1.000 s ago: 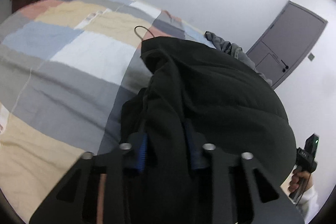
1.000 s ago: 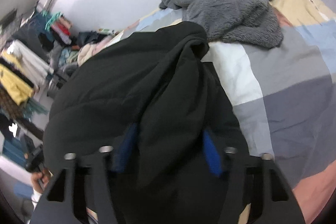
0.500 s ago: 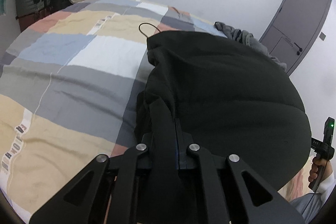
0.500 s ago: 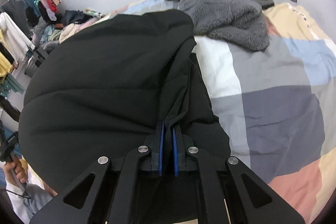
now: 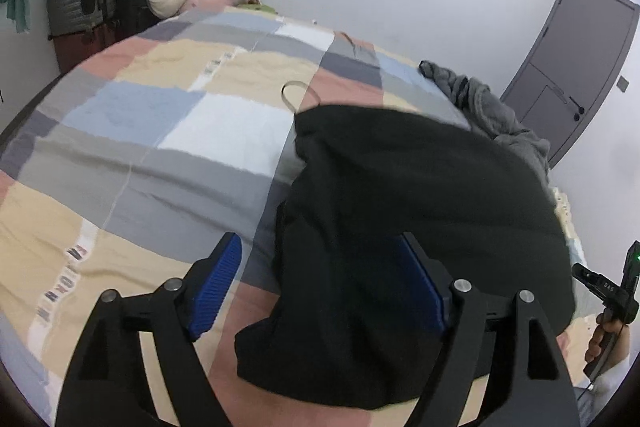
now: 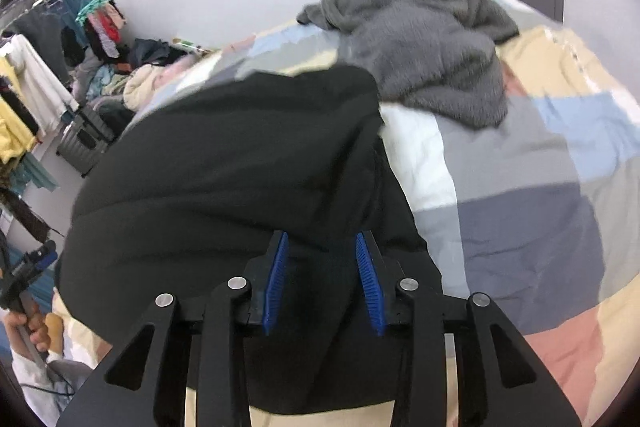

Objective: Fold large clothes
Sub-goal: 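Fold the jacket over again toward the collar with both grippers, then open both grippers and release the folded jacket bundle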

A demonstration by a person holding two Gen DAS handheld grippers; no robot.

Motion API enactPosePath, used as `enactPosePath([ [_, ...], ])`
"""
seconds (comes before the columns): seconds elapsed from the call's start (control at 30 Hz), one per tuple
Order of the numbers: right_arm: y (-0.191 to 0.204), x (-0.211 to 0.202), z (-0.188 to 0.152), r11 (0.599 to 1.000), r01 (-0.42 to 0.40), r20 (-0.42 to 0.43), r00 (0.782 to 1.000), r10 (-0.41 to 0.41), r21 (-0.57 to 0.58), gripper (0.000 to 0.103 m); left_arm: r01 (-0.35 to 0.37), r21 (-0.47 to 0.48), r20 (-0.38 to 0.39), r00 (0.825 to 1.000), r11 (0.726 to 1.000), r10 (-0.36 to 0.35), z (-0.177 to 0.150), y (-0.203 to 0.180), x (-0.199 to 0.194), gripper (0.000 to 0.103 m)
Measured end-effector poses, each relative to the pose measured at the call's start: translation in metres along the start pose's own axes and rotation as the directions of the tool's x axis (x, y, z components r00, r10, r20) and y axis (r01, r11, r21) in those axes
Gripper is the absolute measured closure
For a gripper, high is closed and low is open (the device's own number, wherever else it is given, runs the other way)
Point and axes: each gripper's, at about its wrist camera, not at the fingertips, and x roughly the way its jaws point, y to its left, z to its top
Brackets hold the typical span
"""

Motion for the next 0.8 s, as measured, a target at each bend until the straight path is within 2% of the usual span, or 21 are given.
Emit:
enactPosePath([
  [0.03,0.006,-0.009,0.005,1.0,-0.002,0.019,1.0,0.002,-0.008,0.064,-0.004,0.01,0.01,1.0,1.0,0.003,0.005,-0.005,-0.009,0.024],
  [0.07,0.012,-0.02,0.012,1.0,0.001,0.043,0.999,0.0,-0.018,0.054,-0.01,0.023,0.024,1.0,1.0,0.009,0.01,-0.011,-0.019,0.023],
  [0.13,0.027,-0.047,0.027,0.999,-0.008,0.106,0.994,0.012,-0.041,0.045,-0.01,0.046,0.053,0.999,0.999,0.007,0.024,-0.029,-0.044,0.021],
  [0.23,0.053,-0.09,0.046,0.997,-0.037,0.182,0.982,0.05,-0.071,0.041,0.016,0.08,0.099,0.995,0.997,-0.024,0.041,-0.055,-0.081,0.019],
  [0.4,0.097,-0.164,0.066,0.991,-0.059,0.302,0.949,0.094,-0.124,0.03,0.03,0.158,0.179,0.982,0.987,-0.058,0.058,-0.098,-0.136,0.018],
  [0.47,0.115,-0.191,0.068,0.987,-0.066,0.341,0.933,0.112,-0.144,0.027,0.045,0.183,0.211,0.974,0.982,-0.084,0.061,-0.112,-0.158,0.014],
  [0.6,0.139,-0.226,0.063,0.978,-0.062,0.394,0.909,0.137,-0.197,0.026,0.072,0.23,0.239,0.962,0.97,-0.128,0.061,-0.133,-0.191,0.001],
  [0.73,0.161,-0.249,0.047,0.968,-0.04,0.417,0.897,0.144,-0.248,0.022,0.104,0.247,0.264,0.95,0.963,-0.17,0.054,-0.141,-0.217,0.0],
  [0.8,0.172,-0.259,0.034,0.961,-0.035,0.425,0.892,0.154,-0.276,0.013,0.094,0.248,0.281,0.946,0.964,-0.164,0.047,-0.143,-0.229,0.0],
])
